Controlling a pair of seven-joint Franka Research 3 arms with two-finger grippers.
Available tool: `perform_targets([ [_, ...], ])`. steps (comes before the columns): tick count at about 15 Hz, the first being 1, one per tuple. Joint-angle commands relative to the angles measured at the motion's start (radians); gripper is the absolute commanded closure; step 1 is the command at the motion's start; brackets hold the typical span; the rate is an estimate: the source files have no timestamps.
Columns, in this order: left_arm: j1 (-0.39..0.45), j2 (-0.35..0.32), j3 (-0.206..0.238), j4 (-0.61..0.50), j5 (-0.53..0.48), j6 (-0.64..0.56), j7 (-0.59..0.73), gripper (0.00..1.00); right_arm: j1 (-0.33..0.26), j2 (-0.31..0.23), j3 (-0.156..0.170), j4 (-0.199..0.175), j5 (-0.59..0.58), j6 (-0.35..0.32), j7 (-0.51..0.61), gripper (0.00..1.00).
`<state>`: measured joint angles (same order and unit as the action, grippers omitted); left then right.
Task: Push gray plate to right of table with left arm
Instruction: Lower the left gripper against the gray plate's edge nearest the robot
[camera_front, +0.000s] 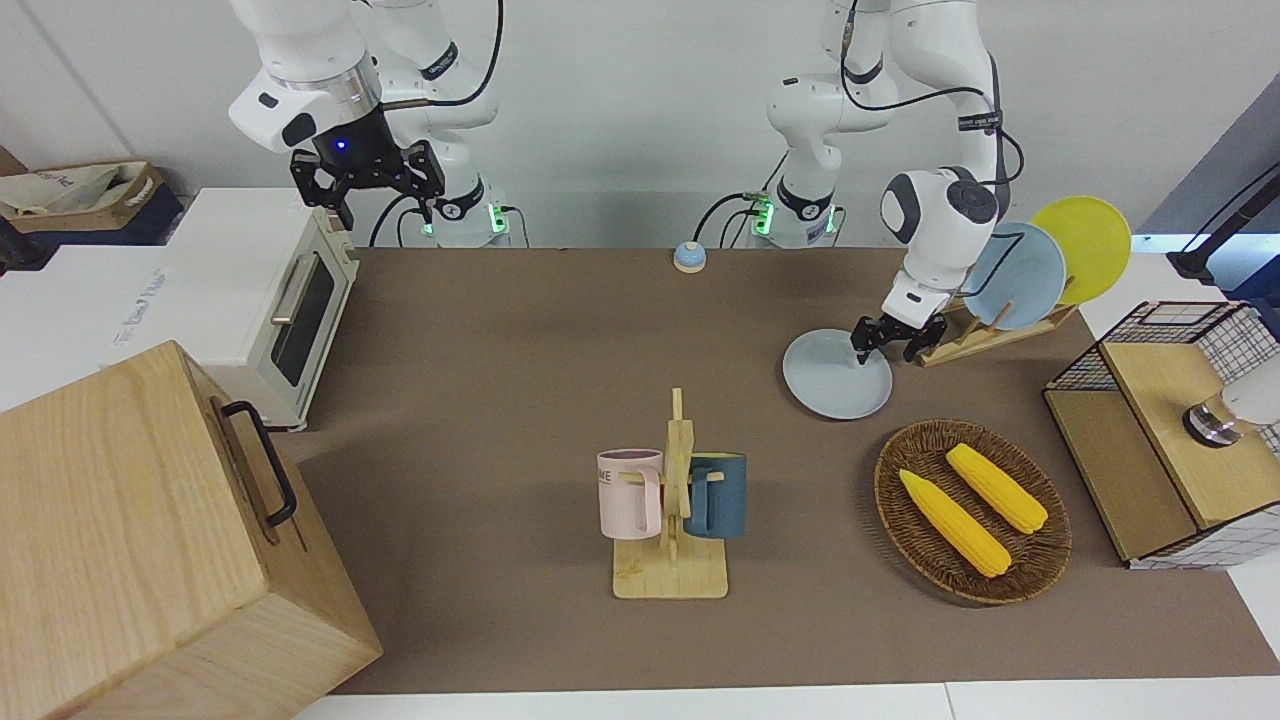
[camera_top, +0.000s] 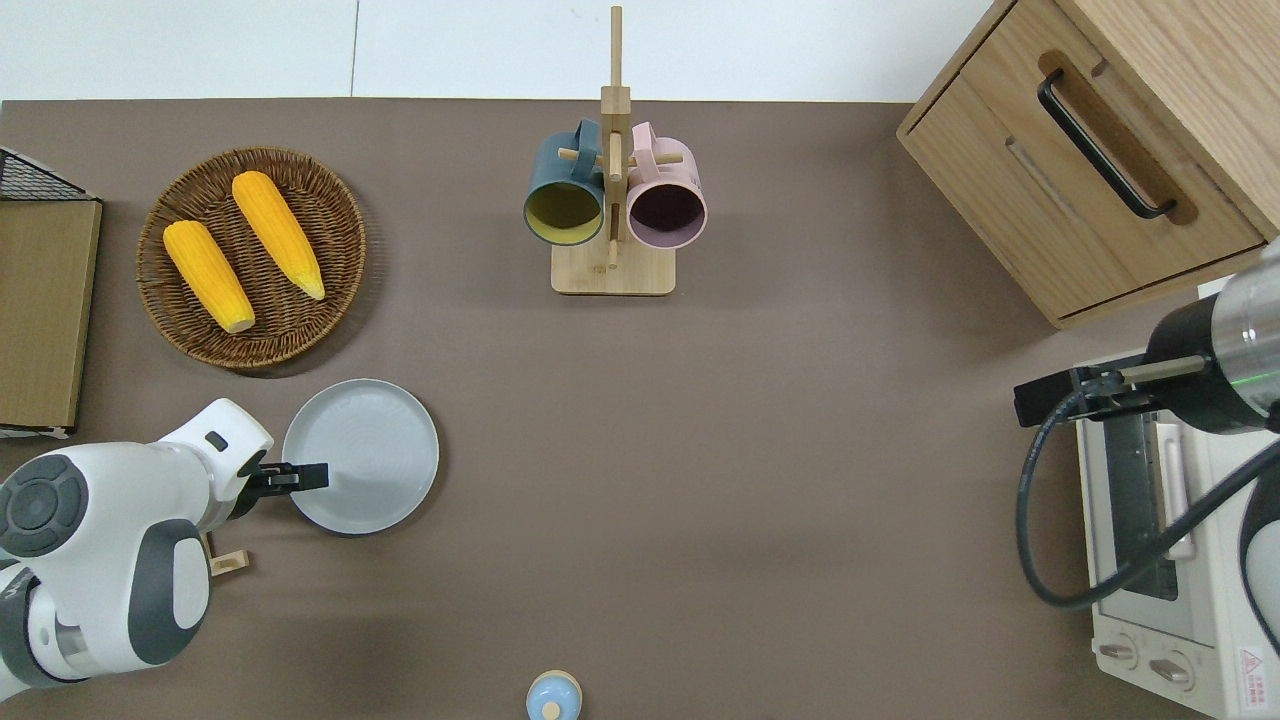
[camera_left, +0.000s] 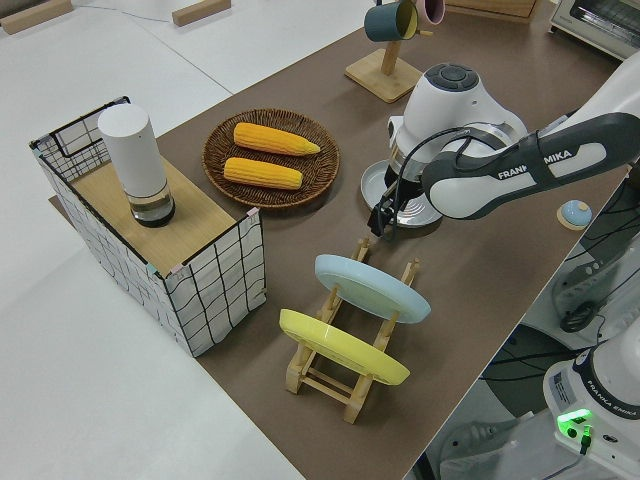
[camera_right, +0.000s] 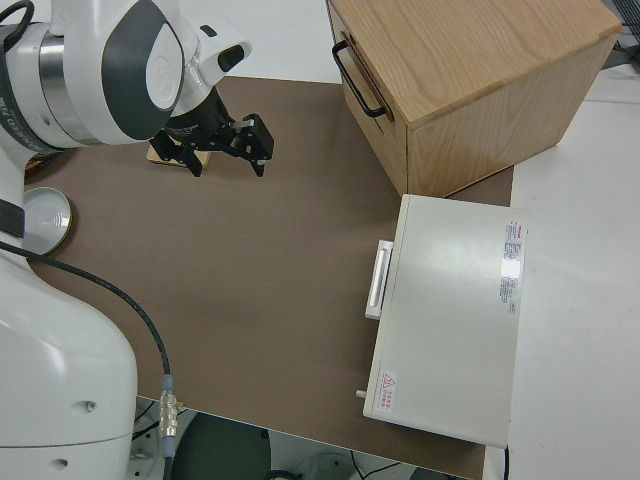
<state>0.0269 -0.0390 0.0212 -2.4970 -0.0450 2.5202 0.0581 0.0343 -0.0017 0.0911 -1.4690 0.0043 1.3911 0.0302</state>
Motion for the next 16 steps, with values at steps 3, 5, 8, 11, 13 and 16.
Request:
perform_targets([
  [3, -0.004, 0.002, -0.001, -0.008, -0.015, 0.025, -0.006, 1.00, -0.011, -0.008, 0.004, 0.001, 0.008, -0.012, -0.003, 0.017],
  [5, -0.004, 0.004, -0.001, -0.008, -0.015, 0.025, -0.006, 1.00, -0.011, -0.008, 0.006, 0.001, 0.008, -0.012, -0.003, 0.017],
  [8, -0.005, 0.004, -0.001, -0.008, -0.015, 0.025, -0.007, 1.00, -0.011, -0.008, 0.006, -0.001, 0.008, -0.012, -0.001, 0.017],
  [11, -0.007, 0.008, -0.010, -0.003, -0.047, 0.026, -0.007, 1.00, -0.011, -0.008, 0.006, -0.001, 0.008, -0.012, -0.003, 0.017],
  [13, -0.019, 0.013, -0.041, 0.001, -0.093, 0.029, -0.010, 1.00, -0.011, -0.008, 0.006, -0.001, 0.008, -0.012, -0.003, 0.017],
  [16, -0.048, 0.028, -0.066, 0.007, -0.128, 0.031, -0.059, 1.00, -0.011, -0.008, 0.004, -0.001, 0.008, -0.012, -0.001, 0.017],
])
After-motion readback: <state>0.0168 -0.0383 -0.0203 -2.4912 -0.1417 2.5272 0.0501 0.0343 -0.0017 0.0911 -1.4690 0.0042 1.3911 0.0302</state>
